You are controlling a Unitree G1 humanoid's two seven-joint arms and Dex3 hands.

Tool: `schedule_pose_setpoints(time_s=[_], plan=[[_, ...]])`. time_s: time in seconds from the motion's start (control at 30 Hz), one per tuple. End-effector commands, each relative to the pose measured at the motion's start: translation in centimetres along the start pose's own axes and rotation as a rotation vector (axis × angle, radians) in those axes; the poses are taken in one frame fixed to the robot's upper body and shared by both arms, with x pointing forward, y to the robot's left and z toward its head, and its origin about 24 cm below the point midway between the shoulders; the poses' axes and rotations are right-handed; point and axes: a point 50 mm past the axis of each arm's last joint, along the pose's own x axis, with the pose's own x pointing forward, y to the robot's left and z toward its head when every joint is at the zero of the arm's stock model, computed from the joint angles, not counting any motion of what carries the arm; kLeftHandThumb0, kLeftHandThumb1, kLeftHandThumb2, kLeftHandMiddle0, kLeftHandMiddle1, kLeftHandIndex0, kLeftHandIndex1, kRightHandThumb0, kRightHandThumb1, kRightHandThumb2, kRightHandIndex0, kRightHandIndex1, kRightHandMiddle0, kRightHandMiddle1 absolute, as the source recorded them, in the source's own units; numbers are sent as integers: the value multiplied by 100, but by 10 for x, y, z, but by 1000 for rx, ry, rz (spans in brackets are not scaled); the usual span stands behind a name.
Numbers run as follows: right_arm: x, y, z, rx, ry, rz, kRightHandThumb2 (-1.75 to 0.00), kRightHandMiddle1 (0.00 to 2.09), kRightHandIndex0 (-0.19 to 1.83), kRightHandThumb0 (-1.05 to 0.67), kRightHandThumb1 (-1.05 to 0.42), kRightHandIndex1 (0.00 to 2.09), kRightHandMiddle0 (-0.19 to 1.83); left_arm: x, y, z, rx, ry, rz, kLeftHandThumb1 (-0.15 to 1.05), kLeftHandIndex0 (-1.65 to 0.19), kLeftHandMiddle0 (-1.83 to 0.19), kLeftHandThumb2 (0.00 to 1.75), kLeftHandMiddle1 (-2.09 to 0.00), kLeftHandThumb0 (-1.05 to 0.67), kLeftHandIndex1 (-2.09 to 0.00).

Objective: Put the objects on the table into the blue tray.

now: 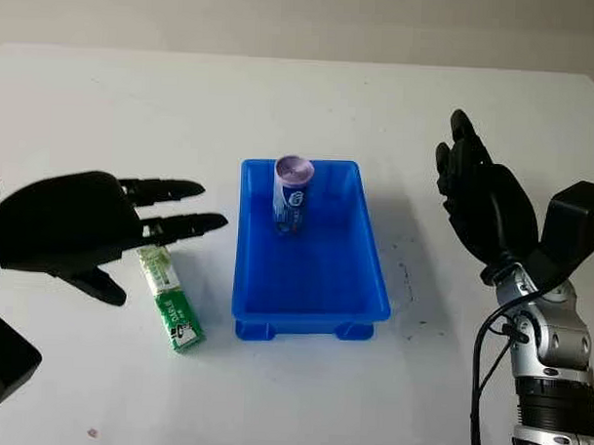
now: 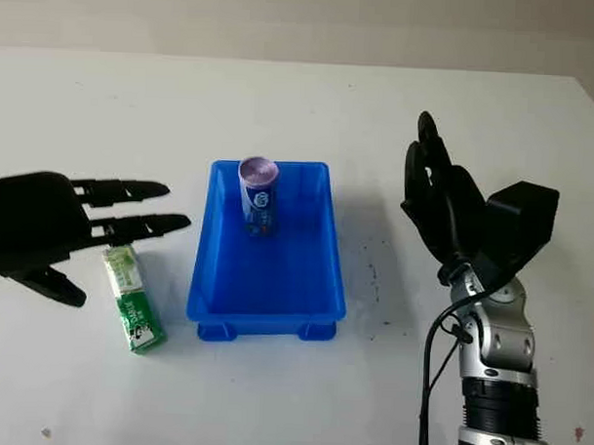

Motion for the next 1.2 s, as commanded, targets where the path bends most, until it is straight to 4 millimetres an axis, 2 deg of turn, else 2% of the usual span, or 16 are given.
schedule_pose_setpoints(time_s=[0.0,0.2,0.4,0.43,0.47,0.5,0.53,0.57,0.6,0.63,0.73,0.8,0.9,1.03,1.13,1.17], plan=[[-1,-4,5,-16,-22,-5,-70,0,-19,-74,-105,0,-19,1,-5,4,-30,-12,-20,85,-9,-9,6,-4,-60,-5],[-1,-5,6,-13,-28,-5,-69,0,-19,-75,-105,0,-19,2,-12,13,-46,-35,-42,85,-16,-18,6,-8,-58,-9],[-1,-6,8,-14,-33,-8,-68,0,-19,-76,-105,0,-19,6,-23,19,-17,-84,-11,84,-47,-53,5,-20,-56,-24],[-1,-6,8,-12,-33,-7,-68,0,-19,-76,-105,0,-19,6,-24,20,-3,-88,-4,85,-52,-57,5,-38,-55,-36],[-1,-6,8,-10,-33,-6,-68,0,-19,-76,-105,0,-19,7,-26,20,11,-91,2,85,-49,-48,5,-74,-55,-57],[-1,-6,8,-9,-32,-6,-68,0,-19,-76,-105,0,-19,8,-28,21,29,-94,6,85,-43,-35,5,-124,-55,-83],[-1,-6,8,-10,-33,-5,-68,0,-19,-76,-105,0,-19,9,-29,22,51,-99,11,87,-36,-29,6,-164,-55,-113],[-1,-6,8,-12,-32,-5,-68,0,-19,-76,-105,0,-19,10,-31,23,64,-105,20,90,-31,-32,6,-191,-54,-143],[0,-6,9,-14,-32,-5,-68,0,-19,-76,-105,0,-19,10,-33,24,74,-110,26,91,-30,-39,6,-200,-53,-160],[0,-6,9,-15,-33,-4,-68,0,-19,-76,-105,0,-19,11,-35,25,88,-115,27,93,-29,-47,6,-206,-52,-173],[0,-5,9,-15,-34,-5,-69,0,-19,-76,-105,0,-19,12,-40,27,135,-125,26,102,-28,-58,7,-209,-52,-195],[1,-5,9,-13,-33,-5,-69,0,-19,-76,-105,0,-19,13,-43,29,178,-133,27,104,-39,-76,11,-209,-53,-206],[1,-6,9,-7,-31,-2,-69,0,-19,-76,-105,0,-19,14,-48,30,204,-143,56,105,-63,-110,22,-209,-54,-209],[2,-5,8,-2,-33,1,-69,0,-19,-76,-105,0,-19,14,-49,28,225,-123,100,105,-79,-140,34,-209,-57,-209],[2,-5,8,1,-34,3,-69,0,-19,-76,-105,0,-19,13,-43,21,252,-64,109,105,-78,-142,40,-209,-56,-209],[3,-5,8,3,-35,4,-69,0,-19,-76,-105,0,-19,13,-39,17,263,-40,111,105,-71,-137,43,-209,-54,-209]])
